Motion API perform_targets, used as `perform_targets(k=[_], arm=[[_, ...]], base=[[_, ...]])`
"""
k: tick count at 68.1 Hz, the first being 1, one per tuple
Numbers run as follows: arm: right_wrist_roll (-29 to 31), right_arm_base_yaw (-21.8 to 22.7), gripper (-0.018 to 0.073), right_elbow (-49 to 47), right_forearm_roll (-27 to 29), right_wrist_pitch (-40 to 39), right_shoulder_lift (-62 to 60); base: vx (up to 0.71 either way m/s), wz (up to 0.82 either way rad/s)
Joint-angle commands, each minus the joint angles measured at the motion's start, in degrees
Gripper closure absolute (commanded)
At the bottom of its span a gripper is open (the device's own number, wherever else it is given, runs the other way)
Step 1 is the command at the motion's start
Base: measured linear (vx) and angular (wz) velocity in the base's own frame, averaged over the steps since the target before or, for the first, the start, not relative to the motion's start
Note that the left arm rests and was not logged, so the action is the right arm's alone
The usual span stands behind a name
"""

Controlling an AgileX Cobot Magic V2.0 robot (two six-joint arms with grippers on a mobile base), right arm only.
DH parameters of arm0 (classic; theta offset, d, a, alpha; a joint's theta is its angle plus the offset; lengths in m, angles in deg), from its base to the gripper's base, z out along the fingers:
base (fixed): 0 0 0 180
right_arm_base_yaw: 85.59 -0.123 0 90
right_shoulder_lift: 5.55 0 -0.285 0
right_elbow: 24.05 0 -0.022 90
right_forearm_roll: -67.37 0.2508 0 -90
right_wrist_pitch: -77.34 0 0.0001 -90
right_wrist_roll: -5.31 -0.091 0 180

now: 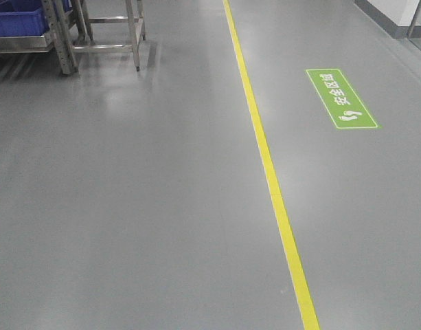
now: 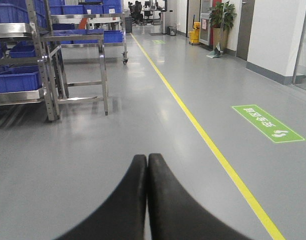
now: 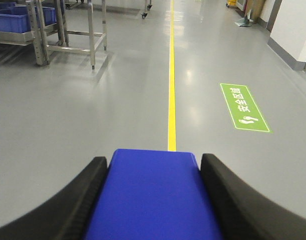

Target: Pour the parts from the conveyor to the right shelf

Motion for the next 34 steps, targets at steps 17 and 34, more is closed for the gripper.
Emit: perform_targets(k=[17, 34], arm=[[0.21, 0.04, 0.0565, -1.54, 0.16, -4.47, 0.76], [0.21, 0.04, 0.0565, -1.54, 0.16, -4.47, 0.76]], base=[[0.56, -0.08], [0.59, -0.12]])
